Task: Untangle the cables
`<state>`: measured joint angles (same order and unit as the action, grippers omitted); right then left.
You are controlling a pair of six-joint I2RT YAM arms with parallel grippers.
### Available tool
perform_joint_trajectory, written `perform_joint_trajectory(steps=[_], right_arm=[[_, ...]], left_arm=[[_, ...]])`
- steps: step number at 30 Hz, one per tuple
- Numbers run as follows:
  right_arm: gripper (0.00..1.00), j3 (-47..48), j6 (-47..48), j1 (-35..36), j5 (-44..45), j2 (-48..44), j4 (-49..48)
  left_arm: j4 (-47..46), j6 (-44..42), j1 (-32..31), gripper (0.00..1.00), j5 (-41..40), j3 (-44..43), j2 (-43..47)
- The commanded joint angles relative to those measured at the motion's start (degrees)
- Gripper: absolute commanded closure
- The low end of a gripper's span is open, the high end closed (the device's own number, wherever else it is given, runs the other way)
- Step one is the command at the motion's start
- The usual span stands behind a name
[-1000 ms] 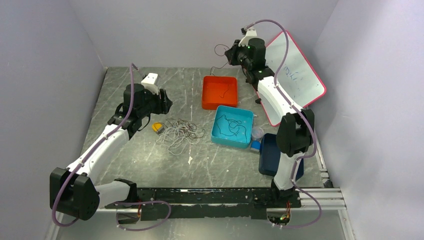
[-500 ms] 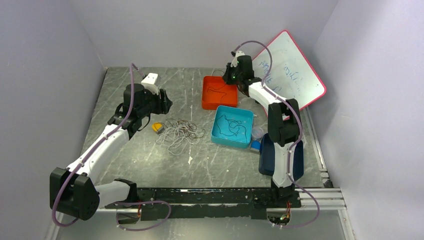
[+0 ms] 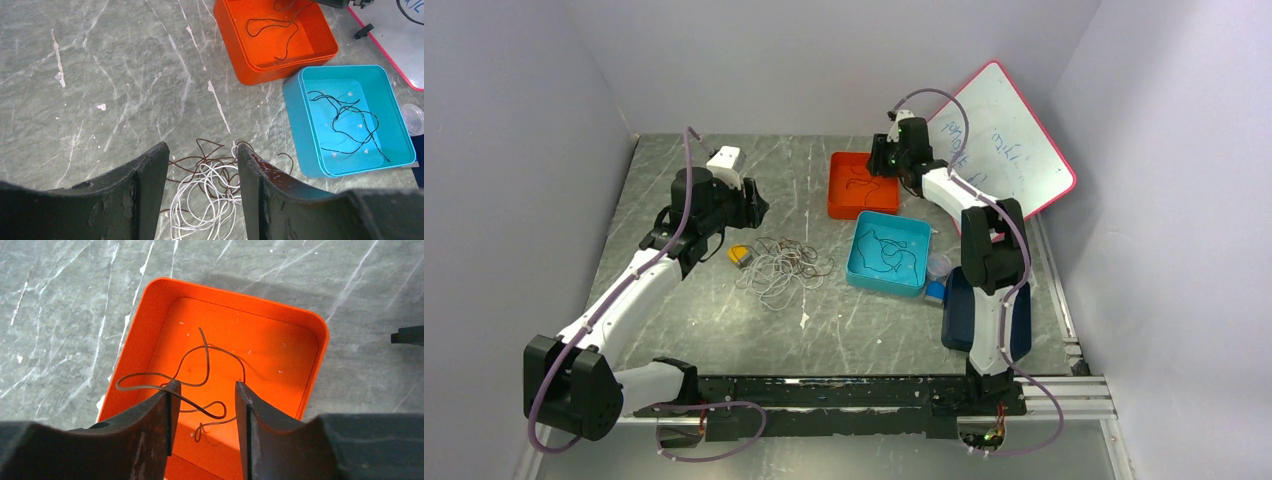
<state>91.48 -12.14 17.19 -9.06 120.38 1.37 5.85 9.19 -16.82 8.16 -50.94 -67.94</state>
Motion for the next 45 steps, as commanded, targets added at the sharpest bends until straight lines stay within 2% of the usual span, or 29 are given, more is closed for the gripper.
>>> perform_joint_trajectory(steps=[1,6,11,16,20,26,33,39,45], right_arm=[[0.5,1.24,0.71,-0.49,1.3,-3.43,1.18],[0.47,2.71,0.83,-0.49,-0.2,-4.11,4.09],[0.46,5.0,2.03,-0.49,-2.22,-2.44,11.33],[0.49,12.74,6.47,-0.45,-4.94,3.91,24.42],[0.49,3.52,4.07,-0.44,-5.71,-2.14,15.71],[0.48,0.06,5.01,-0.5,-9.34,-4.22,13.08],[0.48,-11.6,-0.75,-0.51,-6.84,-14.55,0.0],[0.48,-19.24,-3.56,-0.39,-4.34,-21.94,-3.14],[0.5,-22.48,-3.15,2.48,-8.64,-25.07,-0.28]], left_arm=[[-0.22,-0.6,0.47,0.42,0.06,-0.39,0.05],[-0.15,-0.5,0.49,0.42,0.18,-0.48,-0.25],[0.04,-0.48,0.47,0.42,0.69,-0.66,-0.64],[0.71,-0.49,0.47,0.42,1.3,-1.21,-1.64],[0.46,-0.34,0.47,0.42,1.17,-1.09,-1.82],[0.34,-0.01,0.47,0.42,1.77,-1.03,-2.52],[1.17,1.67,0.47,0.42,1.74,-0.75,-3.61],[2.54,5.03,0.47,0.42,3.73,0.82,-4.58],[3.77,8.03,0.38,0.43,2.88,3.37,-4.63]])
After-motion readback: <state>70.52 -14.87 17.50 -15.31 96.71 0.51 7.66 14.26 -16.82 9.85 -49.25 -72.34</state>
